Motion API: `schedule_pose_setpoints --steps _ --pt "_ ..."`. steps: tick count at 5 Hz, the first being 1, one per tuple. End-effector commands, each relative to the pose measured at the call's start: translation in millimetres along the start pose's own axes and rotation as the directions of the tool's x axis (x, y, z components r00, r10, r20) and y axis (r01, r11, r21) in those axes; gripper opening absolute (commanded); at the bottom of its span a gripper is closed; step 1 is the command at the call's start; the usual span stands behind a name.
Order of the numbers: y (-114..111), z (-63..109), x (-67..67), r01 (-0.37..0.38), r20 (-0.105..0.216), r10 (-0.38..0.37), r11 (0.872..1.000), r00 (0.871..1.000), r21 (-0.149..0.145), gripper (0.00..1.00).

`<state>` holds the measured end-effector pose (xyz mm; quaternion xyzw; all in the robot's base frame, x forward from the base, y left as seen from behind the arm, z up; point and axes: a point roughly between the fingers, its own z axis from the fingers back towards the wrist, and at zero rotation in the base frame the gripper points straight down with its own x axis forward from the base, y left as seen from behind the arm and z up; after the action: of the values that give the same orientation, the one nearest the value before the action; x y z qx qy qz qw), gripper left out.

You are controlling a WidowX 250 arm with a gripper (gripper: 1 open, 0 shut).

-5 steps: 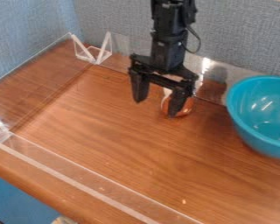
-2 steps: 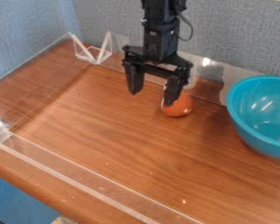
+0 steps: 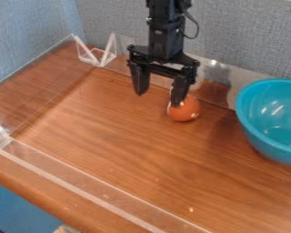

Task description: Put the mushroom in the blue bowl

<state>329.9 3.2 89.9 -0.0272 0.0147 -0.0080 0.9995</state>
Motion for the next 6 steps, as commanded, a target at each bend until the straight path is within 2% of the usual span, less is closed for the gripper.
schedule_pose_setpoints --steps 1,2,6 --pt "5 18.1 11.2 -0.021 0.072 0.022 1.0 0.997 -0.004 1.0" --pt "6 16.6 13.9 -0.034 0.073 0.035 0.999 0.997 -0.01 1.0" --pt "-2 -26.2 48.4 -0.084 0.044 0.084 0.996 0.996 0.008 1.0"
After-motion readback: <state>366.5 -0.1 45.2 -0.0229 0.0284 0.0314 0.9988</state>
